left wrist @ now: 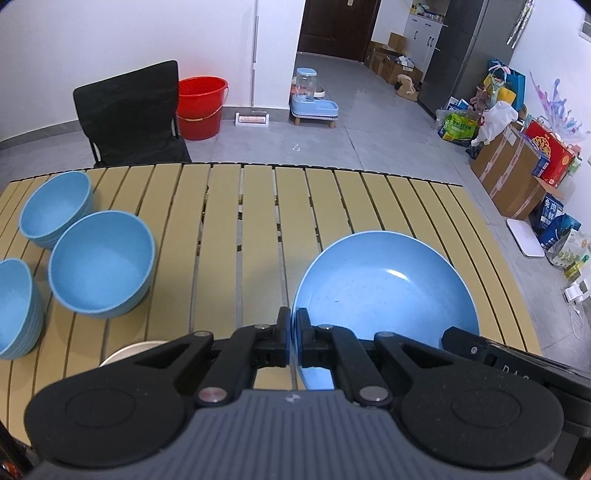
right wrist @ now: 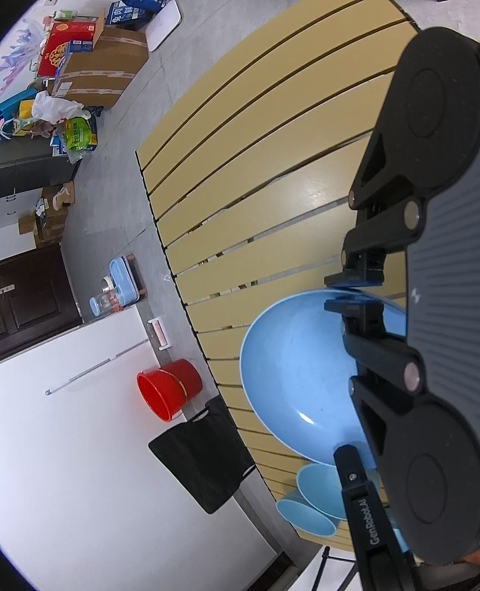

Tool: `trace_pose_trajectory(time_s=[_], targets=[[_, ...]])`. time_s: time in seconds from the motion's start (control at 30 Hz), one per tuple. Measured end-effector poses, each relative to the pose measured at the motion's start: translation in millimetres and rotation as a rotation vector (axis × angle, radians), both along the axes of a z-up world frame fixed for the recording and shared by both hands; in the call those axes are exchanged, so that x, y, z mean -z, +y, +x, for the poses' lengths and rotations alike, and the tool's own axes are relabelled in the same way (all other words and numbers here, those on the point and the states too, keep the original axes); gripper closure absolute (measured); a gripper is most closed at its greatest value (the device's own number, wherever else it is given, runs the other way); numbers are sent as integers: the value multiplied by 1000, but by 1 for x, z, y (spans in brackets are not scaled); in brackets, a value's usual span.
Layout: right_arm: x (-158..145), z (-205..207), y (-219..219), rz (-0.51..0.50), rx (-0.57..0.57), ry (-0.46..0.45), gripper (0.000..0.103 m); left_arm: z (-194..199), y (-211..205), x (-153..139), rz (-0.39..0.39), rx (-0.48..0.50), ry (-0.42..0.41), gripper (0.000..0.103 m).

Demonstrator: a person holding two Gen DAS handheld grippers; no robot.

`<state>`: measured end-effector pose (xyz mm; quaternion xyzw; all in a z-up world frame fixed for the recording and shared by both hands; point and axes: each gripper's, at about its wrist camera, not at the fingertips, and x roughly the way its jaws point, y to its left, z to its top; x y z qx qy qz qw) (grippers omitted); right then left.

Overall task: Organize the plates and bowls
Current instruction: 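Lift the small blue plate with both grippers and carry it toward the plate stack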

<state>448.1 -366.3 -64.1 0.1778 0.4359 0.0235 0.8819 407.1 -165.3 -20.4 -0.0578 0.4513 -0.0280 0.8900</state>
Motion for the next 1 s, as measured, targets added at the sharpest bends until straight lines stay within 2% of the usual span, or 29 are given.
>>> trace_pose_trajectory(time_s=[0.27, 1.0], targets=[[-6, -24, 14, 10, -17, -8, 97, -30, 19, -6, -12, -21, -10, 99], [-17, -76, 69, 15, -77, -20, 97, -83, 76, -11, -16, -90, -34, 99]])
